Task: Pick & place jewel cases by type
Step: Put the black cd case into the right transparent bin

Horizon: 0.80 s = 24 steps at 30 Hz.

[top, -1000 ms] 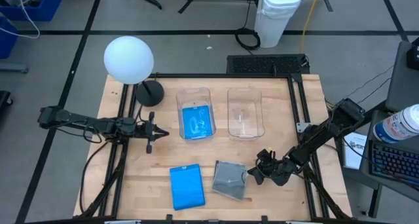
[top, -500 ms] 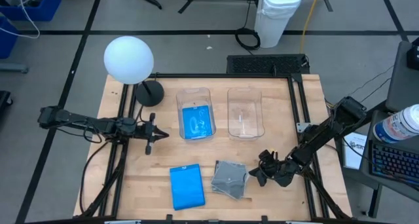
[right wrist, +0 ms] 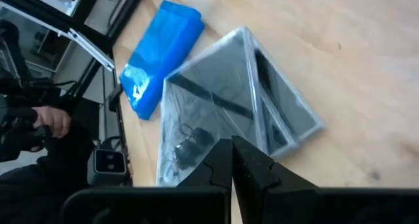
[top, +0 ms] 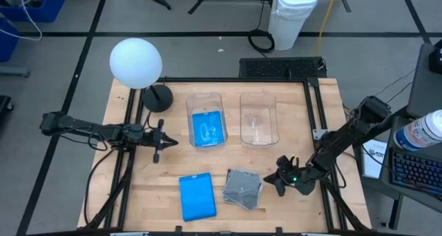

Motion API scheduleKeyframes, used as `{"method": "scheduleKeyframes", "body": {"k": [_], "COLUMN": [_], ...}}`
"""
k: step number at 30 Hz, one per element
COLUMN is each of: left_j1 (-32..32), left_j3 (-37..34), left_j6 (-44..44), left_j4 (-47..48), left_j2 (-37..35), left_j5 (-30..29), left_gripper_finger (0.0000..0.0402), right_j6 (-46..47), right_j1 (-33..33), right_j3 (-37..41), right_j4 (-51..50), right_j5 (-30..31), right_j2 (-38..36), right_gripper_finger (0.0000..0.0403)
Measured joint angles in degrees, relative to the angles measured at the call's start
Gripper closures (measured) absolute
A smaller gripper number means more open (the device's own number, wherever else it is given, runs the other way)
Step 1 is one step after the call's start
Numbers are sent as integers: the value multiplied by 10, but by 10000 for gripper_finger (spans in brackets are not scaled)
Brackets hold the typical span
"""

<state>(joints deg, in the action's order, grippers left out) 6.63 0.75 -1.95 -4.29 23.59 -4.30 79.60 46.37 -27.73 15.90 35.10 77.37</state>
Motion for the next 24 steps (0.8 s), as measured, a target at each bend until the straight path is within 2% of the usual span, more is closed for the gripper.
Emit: {"method": "scheduleKeyframes", "body": {"k": [6,12,18,24], "left_j1": [22,110,192,234], "left_j3": [0,5,31,119], "left_j6": [26,48,71,60], "left_j4": [0,-62,-125,-127], "left_j2": [0,27,133,301], "left_j5": [52,27,-71,-123], "left_gripper_finger": [376,396,398,399], "right_j6": [-41,-40,-67,-206], "right_j1": [0,9,22,43], "right_j3": [0,0,0,0], "right_j4": [-40,-136,-200,-208], "right_j5": [12,28,65,104], "right_j2": [-16,-38,-61,-78], "right_gripper_finger": [403,403,403,403]}}
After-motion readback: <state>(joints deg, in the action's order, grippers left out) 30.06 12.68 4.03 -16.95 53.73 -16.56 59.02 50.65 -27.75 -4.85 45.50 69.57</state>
